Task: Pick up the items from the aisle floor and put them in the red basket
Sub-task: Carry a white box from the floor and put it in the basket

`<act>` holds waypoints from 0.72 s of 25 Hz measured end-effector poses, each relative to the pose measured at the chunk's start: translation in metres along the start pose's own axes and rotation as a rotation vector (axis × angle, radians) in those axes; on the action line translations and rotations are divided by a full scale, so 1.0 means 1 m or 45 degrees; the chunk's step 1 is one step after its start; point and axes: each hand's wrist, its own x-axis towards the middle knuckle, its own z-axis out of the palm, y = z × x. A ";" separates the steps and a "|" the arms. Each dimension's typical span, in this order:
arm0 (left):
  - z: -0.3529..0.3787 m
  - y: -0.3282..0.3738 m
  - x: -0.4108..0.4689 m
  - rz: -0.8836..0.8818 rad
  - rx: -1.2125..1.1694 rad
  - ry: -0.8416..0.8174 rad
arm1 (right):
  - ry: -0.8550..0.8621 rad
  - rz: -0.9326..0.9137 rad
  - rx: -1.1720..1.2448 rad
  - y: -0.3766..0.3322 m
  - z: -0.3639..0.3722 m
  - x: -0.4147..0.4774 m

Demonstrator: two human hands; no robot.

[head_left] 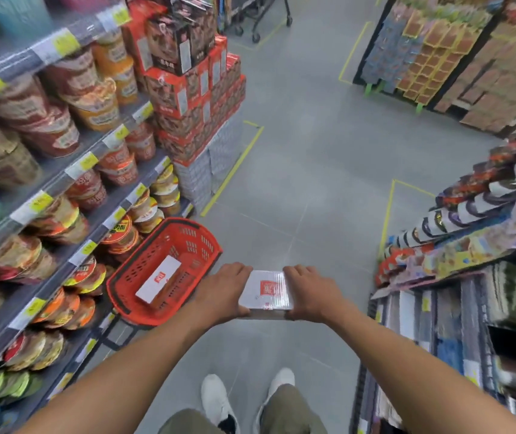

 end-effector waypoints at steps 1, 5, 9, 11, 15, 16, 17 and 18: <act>-0.002 -0.009 0.006 -0.033 -0.017 0.018 | -0.007 -0.041 -0.025 -0.001 -0.005 0.018; -0.007 -0.046 0.023 -0.220 -0.117 0.099 | -0.033 -0.240 -0.109 -0.009 -0.022 0.097; 0.000 -0.080 0.029 -0.517 -0.190 0.183 | -0.076 -0.501 -0.193 -0.033 -0.031 0.173; 0.007 -0.096 0.026 -0.666 -0.211 0.210 | -0.110 -0.603 -0.249 -0.051 -0.029 0.205; 0.026 -0.121 0.012 -0.885 -0.295 0.184 | -0.174 -0.766 -0.323 -0.091 -0.024 0.250; 0.030 -0.129 0.007 -0.926 -0.313 0.184 | -0.178 -0.798 -0.343 -0.102 -0.022 0.259; 0.032 -0.137 0.004 -0.952 -0.324 0.183 | -0.179 -0.821 -0.346 -0.111 -0.020 0.265; 0.034 -0.149 0.000 -0.973 -0.332 0.186 | -0.185 -0.839 -0.351 -0.123 -0.018 0.274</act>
